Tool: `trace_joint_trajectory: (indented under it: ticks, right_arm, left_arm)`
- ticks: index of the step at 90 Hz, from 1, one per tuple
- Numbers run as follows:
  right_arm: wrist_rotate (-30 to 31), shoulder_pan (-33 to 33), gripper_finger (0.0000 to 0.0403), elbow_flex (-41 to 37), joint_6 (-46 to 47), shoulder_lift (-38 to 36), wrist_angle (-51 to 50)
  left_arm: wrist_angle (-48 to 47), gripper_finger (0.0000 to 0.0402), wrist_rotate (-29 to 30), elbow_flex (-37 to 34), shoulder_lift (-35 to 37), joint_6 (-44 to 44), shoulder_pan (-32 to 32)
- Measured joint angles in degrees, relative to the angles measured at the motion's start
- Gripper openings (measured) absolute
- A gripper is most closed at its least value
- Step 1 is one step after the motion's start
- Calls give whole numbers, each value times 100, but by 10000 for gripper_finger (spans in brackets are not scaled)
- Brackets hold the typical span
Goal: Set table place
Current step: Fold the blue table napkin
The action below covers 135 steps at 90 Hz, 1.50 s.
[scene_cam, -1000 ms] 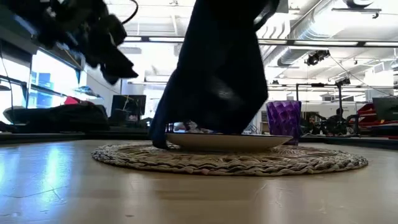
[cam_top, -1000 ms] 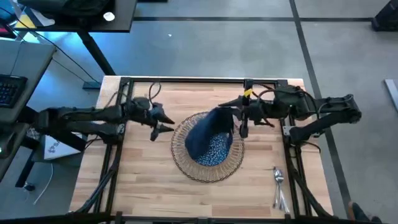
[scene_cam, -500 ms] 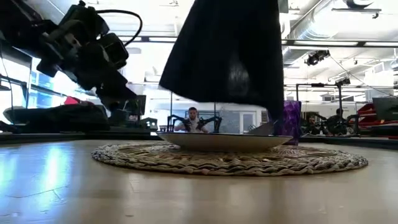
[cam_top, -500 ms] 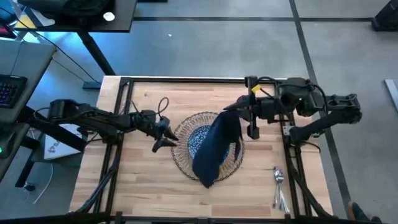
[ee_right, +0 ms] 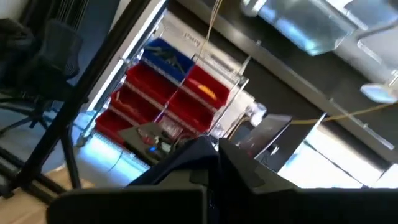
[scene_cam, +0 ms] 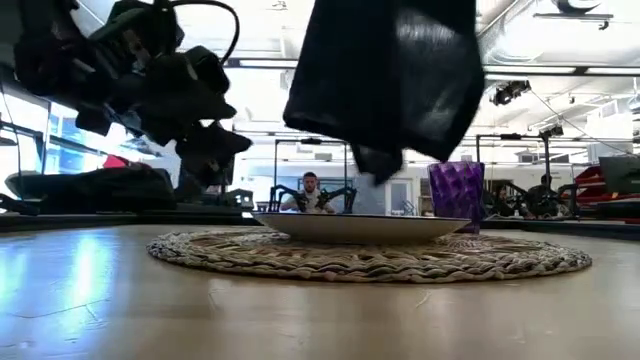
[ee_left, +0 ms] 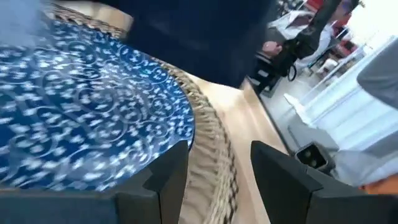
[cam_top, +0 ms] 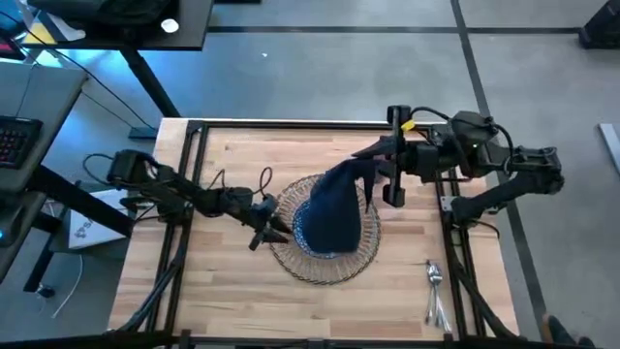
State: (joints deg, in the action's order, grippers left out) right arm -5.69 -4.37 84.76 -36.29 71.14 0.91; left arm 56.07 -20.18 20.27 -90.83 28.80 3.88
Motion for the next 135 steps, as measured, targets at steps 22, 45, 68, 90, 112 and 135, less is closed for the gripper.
trace_joint_trajectory:
  ticks: [22, 45, 68, 90, 112, 135]
  right_arm:
    - [-149, -4, 0, -2, 1, -88, 58]
    - [-168, -51, 0, -4, 89, -177, 73]
    - [-166, -54, 0, -6, 92, -182, 63]
    - [-166, -54, 0, -6, 160, -182, -6]
    - [-164, -54, 0, -6, 157, -182, -90]
    - [-162, -54, 0, -8, 167, -182, -142]
  left_arm:
    - [1486, 159, 520, 90, -726, 98, 100]
    - [2667, 159, 573, 94, -1191, 11, 21]
    - [2820, 159, 590, 467, -1599, -456, 340]
    - [2832, 176, 545, 922, -1718, -1035, 408]
    - [1834, 197, 713, 1352, -1718, -1233, 404]
    - [1562, 196, 868, 1458, -1690, -1330, 362]
